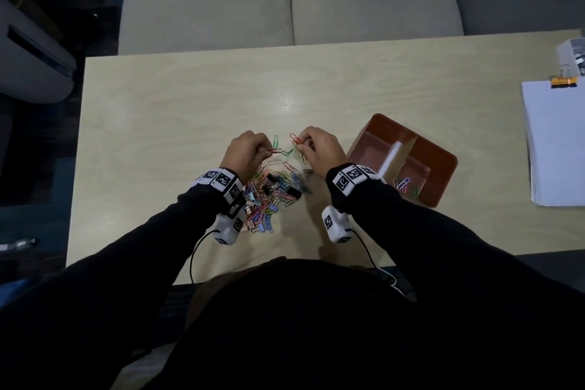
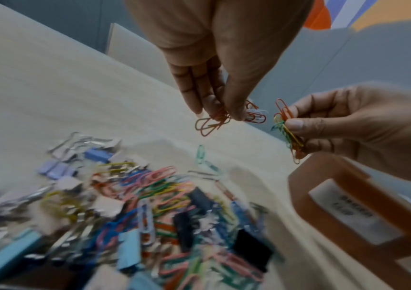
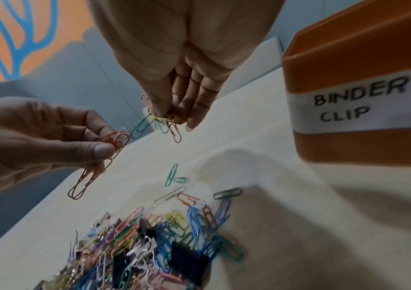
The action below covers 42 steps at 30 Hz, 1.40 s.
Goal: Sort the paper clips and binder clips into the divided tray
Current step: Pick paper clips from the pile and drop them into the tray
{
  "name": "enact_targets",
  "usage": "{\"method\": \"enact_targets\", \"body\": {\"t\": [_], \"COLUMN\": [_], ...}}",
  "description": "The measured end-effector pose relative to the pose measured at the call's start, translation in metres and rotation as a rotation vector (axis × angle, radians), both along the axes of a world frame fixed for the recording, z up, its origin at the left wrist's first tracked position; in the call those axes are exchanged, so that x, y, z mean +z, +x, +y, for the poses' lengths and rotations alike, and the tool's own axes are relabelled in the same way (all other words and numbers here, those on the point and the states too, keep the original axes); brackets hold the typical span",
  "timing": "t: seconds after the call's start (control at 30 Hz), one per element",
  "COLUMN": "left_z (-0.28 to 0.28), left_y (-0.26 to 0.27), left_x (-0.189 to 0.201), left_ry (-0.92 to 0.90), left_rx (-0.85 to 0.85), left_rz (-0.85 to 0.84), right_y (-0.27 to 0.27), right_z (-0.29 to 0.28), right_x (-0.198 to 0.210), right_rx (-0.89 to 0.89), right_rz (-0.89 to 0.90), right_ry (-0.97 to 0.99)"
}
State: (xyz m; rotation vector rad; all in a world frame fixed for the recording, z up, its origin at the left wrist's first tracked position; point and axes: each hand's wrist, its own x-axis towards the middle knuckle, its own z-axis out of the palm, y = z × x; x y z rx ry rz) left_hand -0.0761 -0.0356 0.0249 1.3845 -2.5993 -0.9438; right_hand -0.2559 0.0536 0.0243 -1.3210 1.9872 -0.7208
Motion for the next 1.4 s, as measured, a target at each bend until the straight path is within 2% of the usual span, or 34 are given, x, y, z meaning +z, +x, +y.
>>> {"method": "enact_targets", "body": {"t": [0.17,0.43,0.63,0.77,1.07,1.27,1.4], "left_z": [0.028,0.08,0.119,0.142,0.159,0.157,0.148], "left_y": [-0.028,-0.108,-0.175,-0.208,-0.245,-0.247,-0.238], "left_x": [0.031,0.065,0.066,0.059,0.047,0.047,0.046], "left_ry": [0.015,0.084,0.084,0.109,0.045,0.017,0.052], "left_rx": [-0.043,-0.168,-0.311,-0.348,-0.408,-0.461,-0.412], "left_rz": [0.124,0.271,0.212,0.109,-0.069,-0.079,-0.005], "right_y": [-0.023,-0.076,-0.113,-0.126,-0.134,-0.135,-0.128], "right_z": [0.027,0.098,0.152,0.172,0.172,0.168,0.16], "right_x": [0.019,0.043,0.036,0.028,0.026,0.026,0.03], "right_rx": [-0.134,-0.412,-0.639,-0.716,-0.65,-0.574,-0.537], "right_rz": [-0.008,0.036,0.103,0.181,0.3,0.341,0.35], "right_ry": [-0.107,-0.213,-0.179,-0.028,0.273,0.31,0.275]}}
